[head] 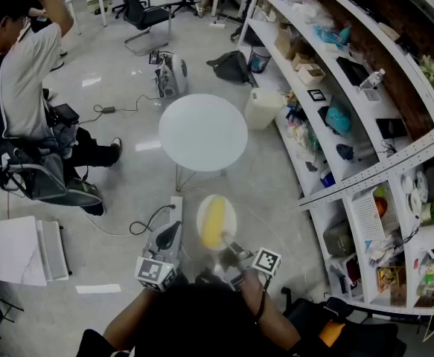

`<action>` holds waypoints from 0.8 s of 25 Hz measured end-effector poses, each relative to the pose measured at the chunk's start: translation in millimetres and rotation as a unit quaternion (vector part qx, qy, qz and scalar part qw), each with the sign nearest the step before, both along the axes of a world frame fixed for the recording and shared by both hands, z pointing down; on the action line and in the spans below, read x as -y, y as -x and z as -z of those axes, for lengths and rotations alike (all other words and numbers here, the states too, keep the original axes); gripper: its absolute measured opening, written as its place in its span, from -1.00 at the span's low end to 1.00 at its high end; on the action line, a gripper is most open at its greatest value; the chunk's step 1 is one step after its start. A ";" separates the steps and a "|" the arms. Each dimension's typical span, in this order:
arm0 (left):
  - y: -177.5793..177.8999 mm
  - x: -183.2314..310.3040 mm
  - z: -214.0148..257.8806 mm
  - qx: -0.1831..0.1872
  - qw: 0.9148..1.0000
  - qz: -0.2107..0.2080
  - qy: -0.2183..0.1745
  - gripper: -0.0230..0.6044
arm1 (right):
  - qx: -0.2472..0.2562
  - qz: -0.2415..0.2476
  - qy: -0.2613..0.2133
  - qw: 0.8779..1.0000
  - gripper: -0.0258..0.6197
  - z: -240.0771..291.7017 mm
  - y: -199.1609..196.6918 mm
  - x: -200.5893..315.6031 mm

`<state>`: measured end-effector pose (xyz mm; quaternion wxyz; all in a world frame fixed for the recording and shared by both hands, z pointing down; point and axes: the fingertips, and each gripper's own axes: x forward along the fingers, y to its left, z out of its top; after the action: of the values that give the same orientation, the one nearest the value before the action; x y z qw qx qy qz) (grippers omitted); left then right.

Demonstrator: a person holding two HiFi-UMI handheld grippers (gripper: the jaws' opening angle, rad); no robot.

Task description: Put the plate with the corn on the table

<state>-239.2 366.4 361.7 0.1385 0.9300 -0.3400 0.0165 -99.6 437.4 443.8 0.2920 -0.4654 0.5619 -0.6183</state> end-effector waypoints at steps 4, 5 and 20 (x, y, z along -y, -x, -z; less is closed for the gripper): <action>-1.5 -2.4 -1.9 0.001 1.000 0.002 0.000 -0.92 | 0.002 0.000 -0.002 1.000 -0.76 -0.8 -1.4 -2.9; -1.6 -3.3 -2.4 0.001 1.000 0.002 0.000 -0.92 | 0.003 -0.001 -0.002 1.000 -0.76 -0.1 -1.4 -3.8; -27.5 -18.9 -2.6 0.000 1.000 0.006 0.006 -0.92 | 0.011 -0.014 0.003 1.000 -0.76 3.1 -28.3 -22.3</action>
<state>-211.8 385.3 364.2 0.1443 0.9270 -0.3457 0.0175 -71.3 459.7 440.7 0.3053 -0.4672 0.5501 -0.6212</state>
